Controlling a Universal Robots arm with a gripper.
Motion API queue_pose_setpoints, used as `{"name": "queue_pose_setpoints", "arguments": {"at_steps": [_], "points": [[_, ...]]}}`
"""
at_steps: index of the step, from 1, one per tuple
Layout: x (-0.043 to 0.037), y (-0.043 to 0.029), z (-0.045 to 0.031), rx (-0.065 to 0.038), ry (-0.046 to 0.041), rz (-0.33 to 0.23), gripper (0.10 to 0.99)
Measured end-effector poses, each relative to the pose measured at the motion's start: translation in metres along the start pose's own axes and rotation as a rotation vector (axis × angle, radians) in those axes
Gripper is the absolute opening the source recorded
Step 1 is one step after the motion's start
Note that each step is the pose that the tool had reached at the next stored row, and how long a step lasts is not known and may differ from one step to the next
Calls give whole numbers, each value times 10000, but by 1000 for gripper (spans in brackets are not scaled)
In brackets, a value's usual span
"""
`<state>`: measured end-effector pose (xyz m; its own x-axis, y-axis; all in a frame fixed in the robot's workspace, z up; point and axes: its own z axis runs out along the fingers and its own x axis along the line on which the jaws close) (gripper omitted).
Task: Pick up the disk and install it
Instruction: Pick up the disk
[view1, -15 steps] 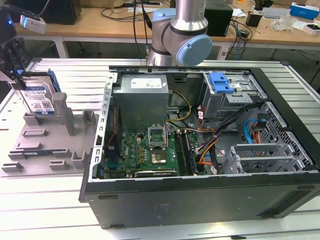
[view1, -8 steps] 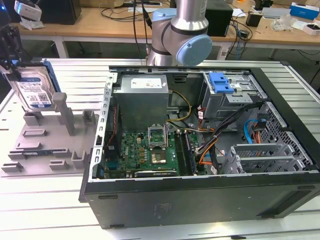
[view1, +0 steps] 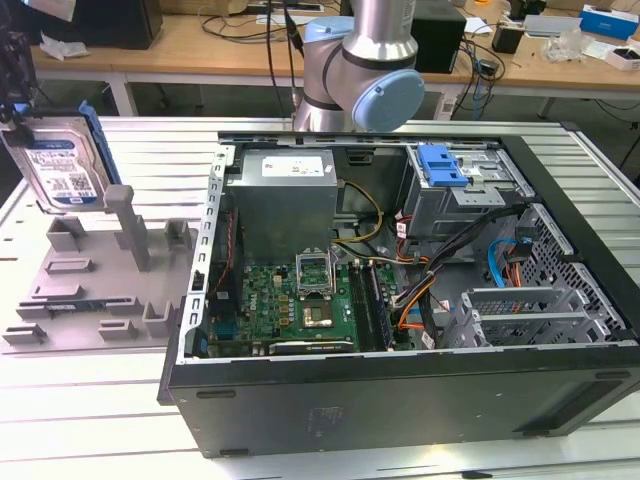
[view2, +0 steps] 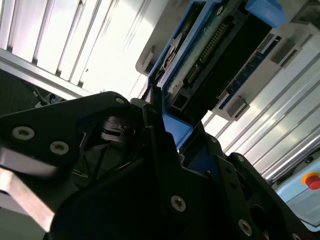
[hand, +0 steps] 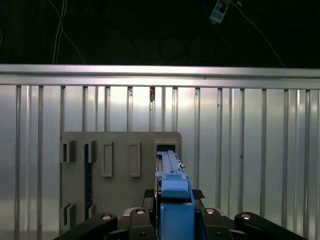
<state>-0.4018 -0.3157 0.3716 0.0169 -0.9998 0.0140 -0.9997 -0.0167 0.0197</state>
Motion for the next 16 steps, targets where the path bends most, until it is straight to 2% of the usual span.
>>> {"name": "queue_pose_setpoints", "arguments": {"at_steps": [4, 8, 12, 16], "points": [[10, 3, -140, 0, -3, 1, 369], [28, 7, -324, 1, -6, 0, 369], [43, 10, -475, 0, -12, 1, 369], [72, 16, -735, 2, -29, 0, 369]]}}
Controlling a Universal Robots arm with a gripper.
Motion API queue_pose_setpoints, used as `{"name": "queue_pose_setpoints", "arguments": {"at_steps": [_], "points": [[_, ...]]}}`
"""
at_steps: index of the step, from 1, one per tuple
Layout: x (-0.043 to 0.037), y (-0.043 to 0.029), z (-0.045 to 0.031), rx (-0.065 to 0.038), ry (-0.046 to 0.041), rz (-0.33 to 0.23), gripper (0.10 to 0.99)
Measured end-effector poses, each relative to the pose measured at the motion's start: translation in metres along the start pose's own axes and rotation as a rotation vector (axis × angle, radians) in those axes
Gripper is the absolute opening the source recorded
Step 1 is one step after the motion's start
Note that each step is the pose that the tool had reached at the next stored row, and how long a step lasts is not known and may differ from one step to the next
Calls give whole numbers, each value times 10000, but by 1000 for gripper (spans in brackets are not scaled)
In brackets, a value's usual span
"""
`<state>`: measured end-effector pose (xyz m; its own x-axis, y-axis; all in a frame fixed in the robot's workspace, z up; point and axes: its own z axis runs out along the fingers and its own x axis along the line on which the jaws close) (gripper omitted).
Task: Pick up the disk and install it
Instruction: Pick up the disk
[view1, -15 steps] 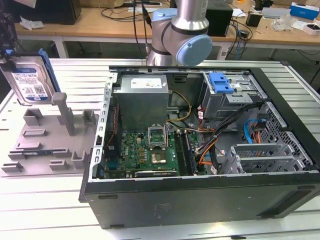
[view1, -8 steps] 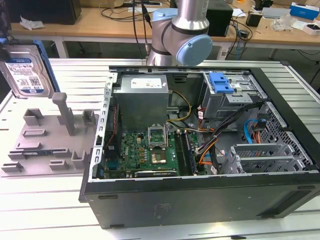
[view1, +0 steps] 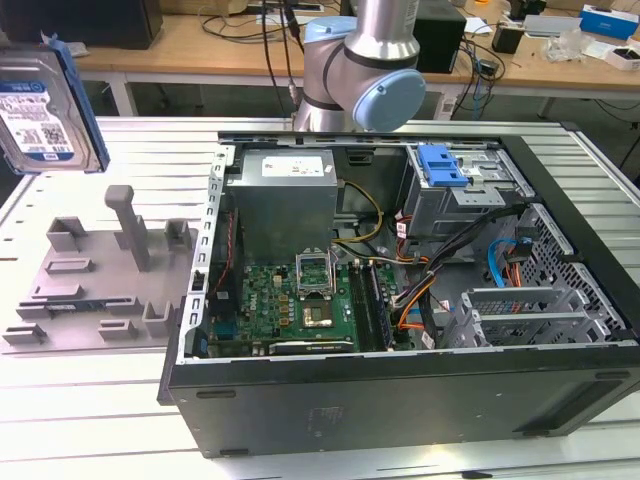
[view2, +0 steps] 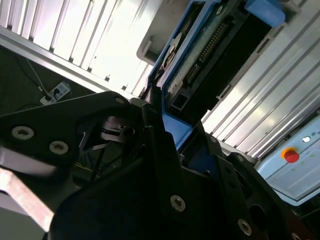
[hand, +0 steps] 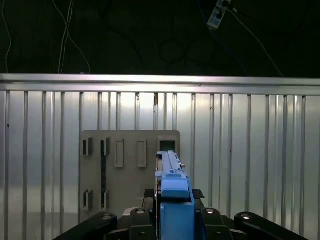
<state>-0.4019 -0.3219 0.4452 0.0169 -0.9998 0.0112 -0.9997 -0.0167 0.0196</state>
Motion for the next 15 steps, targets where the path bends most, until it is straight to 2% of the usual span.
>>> {"name": "queue_pose_setpoints", "arguments": {"at_steps": [8, 10, 12, 15], "points": [[39, 7, -322, -1, -22, 0, 369], [50, 8, -382, 0, -32, -1, 369], [59, 9, -418, -1, -44, -2, 369], [64, 9, -421, 0, -50, 0, 369]]}}
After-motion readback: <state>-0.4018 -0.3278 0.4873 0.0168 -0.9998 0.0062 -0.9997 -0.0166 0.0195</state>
